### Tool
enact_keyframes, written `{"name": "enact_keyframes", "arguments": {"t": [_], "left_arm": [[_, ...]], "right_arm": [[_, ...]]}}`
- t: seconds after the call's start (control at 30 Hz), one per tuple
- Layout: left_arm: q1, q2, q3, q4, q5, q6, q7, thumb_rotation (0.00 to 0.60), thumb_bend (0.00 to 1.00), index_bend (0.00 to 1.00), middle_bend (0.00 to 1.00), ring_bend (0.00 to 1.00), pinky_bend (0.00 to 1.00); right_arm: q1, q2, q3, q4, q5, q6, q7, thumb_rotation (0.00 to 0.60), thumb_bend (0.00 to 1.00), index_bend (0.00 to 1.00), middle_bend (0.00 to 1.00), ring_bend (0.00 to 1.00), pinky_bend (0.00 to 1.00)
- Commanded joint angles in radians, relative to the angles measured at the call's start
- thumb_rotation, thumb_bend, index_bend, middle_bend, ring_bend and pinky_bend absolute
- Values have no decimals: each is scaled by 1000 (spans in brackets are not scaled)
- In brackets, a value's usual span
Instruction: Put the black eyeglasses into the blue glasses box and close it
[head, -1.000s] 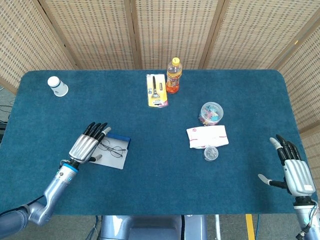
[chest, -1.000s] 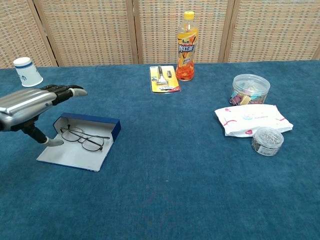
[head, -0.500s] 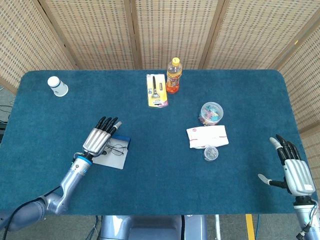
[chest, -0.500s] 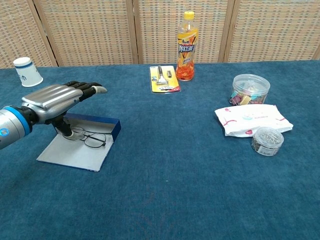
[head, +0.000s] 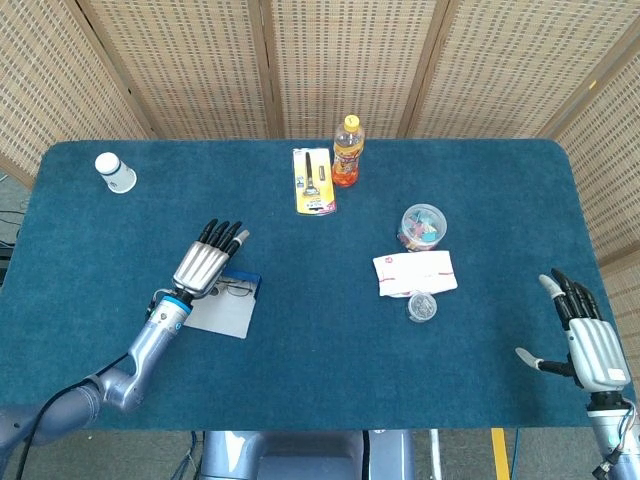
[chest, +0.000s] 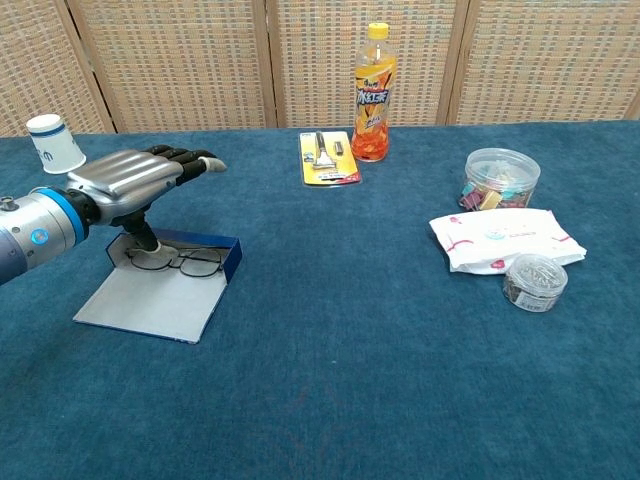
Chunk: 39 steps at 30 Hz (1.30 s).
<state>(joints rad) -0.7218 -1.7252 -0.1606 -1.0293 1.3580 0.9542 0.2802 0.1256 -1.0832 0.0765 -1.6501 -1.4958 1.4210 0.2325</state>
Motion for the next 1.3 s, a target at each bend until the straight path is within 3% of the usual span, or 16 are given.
{"name": "enact_keyframes", "arguments": {"t": [0.03, 0.27, 0.53, 0.7, 0.93, 1.3], "left_arm": [[-1, 19, 13, -12, 7, -5, -2, 600, 55, 0, 0, 0, 0], [21, 63, 37, -51, 17, 17, -10, 600, 59, 0, 0, 0, 0], [102, 198, 98, -229, 107, 145, -169, 600, 62, 3, 0, 0, 0], [168, 230, 130, -311, 87, 192, -154, 600, 106, 178, 0, 0, 0], [225, 198, 174, -277, 123, 249, -180, 600, 175, 343, 0, 0, 0], [267, 94, 210, -123, 173, 283, -302, 600, 170, 350, 0, 0, 0]], "right_arm": [[1, 1, 0, 0, 0, -1, 1, 600, 0, 0, 0, 0, 0], [0, 2, -1, -1, -1, -1, 4, 600, 0, 0, 0, 0, 0], [1, 2, -2, -2, -2, -2, 3, 600, 0, 0, 0, 0, 0], [0, 1, -2, -2, -4, 2, 1, 600, 0, 0, 0, 0, 0], [-2, 1, -2, -3, -5, 5, -3, 600, 0, 0, 0, 0, 0], [0, 2, -2, -4, -3, 2, -2, 600, 0, 0, 0, 0, 0]]}}
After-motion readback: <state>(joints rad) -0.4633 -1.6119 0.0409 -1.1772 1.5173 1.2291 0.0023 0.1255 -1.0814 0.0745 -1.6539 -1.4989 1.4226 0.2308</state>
